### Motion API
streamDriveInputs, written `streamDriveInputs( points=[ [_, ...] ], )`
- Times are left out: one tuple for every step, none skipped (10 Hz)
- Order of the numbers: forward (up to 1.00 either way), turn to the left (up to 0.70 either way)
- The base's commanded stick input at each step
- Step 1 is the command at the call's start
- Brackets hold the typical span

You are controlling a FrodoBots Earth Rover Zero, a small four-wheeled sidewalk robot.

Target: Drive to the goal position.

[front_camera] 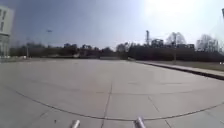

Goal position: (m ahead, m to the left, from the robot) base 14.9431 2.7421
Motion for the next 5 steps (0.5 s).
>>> streamDriveInputs(
  points=[
    [1.0,0.0],
    [1.0,0.0],
    [1.0,0.0],
    [1.0,0.0],
    [1.0,0.0]
  ],
)
